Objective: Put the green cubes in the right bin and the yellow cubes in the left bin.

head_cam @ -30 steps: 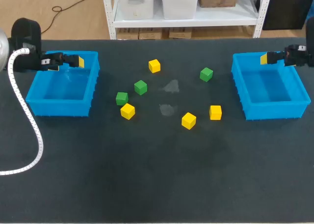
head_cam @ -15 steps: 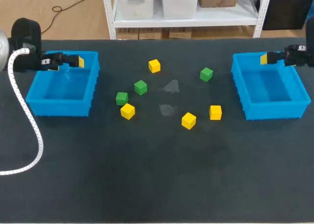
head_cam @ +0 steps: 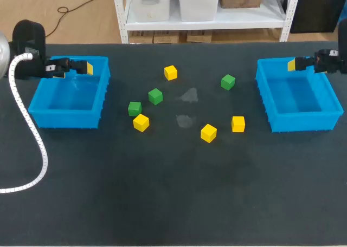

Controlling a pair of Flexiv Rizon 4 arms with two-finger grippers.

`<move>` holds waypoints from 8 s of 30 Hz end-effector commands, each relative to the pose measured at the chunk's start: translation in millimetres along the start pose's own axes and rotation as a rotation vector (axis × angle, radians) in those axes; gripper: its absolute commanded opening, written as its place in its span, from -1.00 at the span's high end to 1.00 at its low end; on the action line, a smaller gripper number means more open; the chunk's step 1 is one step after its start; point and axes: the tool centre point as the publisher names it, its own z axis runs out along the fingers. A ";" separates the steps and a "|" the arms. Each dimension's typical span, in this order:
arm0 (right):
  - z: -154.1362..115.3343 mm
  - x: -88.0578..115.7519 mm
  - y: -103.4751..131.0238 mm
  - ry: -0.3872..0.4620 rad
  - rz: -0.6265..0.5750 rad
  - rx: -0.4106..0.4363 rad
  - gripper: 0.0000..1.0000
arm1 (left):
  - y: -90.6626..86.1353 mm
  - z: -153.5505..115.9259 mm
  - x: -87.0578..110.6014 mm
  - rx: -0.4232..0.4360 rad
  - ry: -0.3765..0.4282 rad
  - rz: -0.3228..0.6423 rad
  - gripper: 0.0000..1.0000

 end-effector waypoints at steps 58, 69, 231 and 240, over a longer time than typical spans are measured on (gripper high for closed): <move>224.0 -34.2 37.5 0.688 -0.489 0.154 -1.00 | 2.1 -0.6 1.9 0.011 -0.008 0.002 -1.00; 207.5 -19.3 34.9 0.713 -0.485 0.212 -1.00 | 2.1 -0.6 1.9 0.011 -0.008 0.002 -1.00; 330.9 42.0 210.9 0.784 -0.535 0.195 0.32 | 2.1 -0.6 1.9 0.011 -0.008 0.002 -1.00; 332.4 42.4 208.9 0.786 -0.525 0.180 1.00 | 2.1 -0.6 1.9 0.011 -0.008 0.002 -1.00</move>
